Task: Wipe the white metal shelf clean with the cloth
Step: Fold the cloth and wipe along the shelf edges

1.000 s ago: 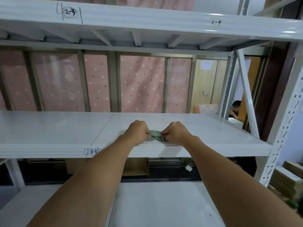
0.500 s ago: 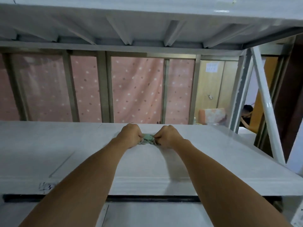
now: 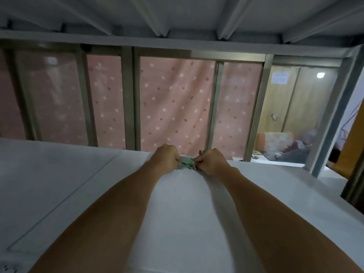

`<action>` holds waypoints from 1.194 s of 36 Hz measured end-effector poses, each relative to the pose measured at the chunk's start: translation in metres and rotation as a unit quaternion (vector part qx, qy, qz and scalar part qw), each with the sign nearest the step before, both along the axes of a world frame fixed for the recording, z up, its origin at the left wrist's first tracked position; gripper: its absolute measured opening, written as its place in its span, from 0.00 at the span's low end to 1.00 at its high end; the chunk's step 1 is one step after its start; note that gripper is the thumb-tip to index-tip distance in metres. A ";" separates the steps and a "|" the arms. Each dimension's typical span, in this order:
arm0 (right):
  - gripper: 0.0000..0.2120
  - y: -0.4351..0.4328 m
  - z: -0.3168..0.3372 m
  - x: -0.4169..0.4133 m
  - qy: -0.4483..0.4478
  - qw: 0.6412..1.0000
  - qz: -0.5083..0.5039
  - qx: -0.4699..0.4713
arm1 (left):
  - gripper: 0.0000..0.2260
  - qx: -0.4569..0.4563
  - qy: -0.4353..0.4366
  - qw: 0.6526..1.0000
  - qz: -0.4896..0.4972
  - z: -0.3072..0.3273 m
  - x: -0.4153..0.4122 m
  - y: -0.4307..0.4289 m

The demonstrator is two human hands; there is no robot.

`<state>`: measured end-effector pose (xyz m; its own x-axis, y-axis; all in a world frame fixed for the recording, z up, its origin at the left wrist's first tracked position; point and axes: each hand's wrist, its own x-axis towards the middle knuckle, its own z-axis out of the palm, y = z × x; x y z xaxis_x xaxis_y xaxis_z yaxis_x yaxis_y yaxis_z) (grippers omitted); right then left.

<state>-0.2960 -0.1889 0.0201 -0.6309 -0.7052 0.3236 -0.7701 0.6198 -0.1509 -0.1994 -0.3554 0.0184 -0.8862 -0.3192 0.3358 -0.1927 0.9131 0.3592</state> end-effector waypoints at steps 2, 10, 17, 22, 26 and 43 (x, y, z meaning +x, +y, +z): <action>0.12 -0.003 0.001 -0.007 0.001 1.000 -0.001 -0.006 | 0.09 -0.001 0.001 1.000 -0.002 0.000 -0.011 -0.005; 0.10 -0.014 0.005 -0.038 0.006 1.000 -0.017 -0.021 | 0.09 0.007 0.003 1.000 -0.015 0.001 -0.052 -0.020; 0.08 -0.008 0.005 -0.048 0.004 0.999 -0.029 -0.017 | 0.09 0.012 0.000 1.000 -0.019 0.004 -0.068 -0.013; 0.11 0.010 0.007 -0.052 -0.004 0.999 -0.033 0.002 | 0.11 0.015 -0.005 1.000 -0.026 0.004 -0.073 0.004; 0.14 0.029 0.008 -0.058 -0.010 0.999 -0.042 0.010 | 0.10 0.008 -0.002 0.999 -0.035 0.004 -0.078 0.023; 0.14 0.063 0.001 -0.083 0.005 1.000 0.011 0.013 | 0.11 0.013 0.008 1.000 0.016 -0.001 -0.085 0.067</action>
